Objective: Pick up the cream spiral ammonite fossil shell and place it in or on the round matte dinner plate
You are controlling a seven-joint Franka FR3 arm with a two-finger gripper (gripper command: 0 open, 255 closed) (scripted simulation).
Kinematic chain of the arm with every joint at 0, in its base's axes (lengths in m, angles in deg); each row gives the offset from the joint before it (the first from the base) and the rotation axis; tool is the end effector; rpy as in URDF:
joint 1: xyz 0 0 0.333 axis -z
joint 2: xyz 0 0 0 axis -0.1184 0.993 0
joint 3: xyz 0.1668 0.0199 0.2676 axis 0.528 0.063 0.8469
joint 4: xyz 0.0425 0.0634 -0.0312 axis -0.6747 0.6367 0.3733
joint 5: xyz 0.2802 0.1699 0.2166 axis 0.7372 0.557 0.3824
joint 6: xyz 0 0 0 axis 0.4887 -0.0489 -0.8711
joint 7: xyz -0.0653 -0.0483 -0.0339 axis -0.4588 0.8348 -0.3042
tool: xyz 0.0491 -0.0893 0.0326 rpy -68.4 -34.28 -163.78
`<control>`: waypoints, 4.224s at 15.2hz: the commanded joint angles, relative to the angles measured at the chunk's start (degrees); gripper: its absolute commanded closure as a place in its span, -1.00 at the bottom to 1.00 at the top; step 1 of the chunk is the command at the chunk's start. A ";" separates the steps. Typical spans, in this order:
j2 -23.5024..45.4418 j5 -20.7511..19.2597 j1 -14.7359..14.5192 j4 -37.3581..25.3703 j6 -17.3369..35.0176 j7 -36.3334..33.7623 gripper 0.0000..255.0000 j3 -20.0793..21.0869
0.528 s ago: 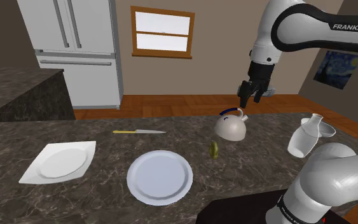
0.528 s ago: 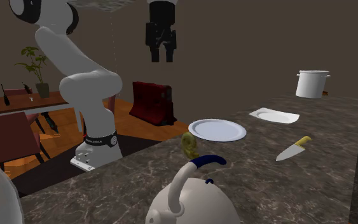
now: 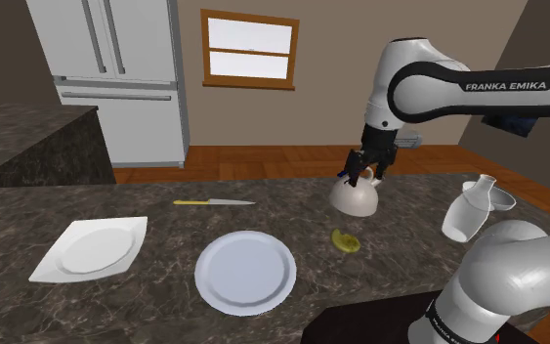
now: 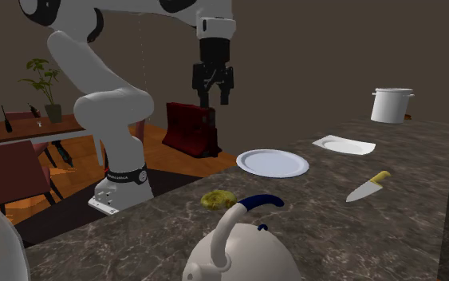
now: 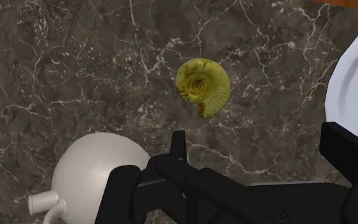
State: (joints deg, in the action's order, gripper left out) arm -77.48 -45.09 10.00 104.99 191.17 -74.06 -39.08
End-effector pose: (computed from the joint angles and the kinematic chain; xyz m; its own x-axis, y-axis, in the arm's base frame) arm 0.3152 0.0185 0.5126 0.9720 -0.2343 0.0176 -0.2348 -0.9713 0.0381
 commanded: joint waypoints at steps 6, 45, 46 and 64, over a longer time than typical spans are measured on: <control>9.59 1.16 2.97 6.48 17.25 -11.79 -1.00 5.27; 15.73 -1.52 -2.97 24.47 43.66 34.82 -1.00 -10.35; 14.53 -3.16 -3.81 25.27 42.88 45.08 -1.00 -14.88; 22.97 -5.19 -8.57 26.22 50.84 68.88 -1.00 -27.11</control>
State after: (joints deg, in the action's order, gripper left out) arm -54.53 -50.29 1.44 131.21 242.00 -5.18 -66.19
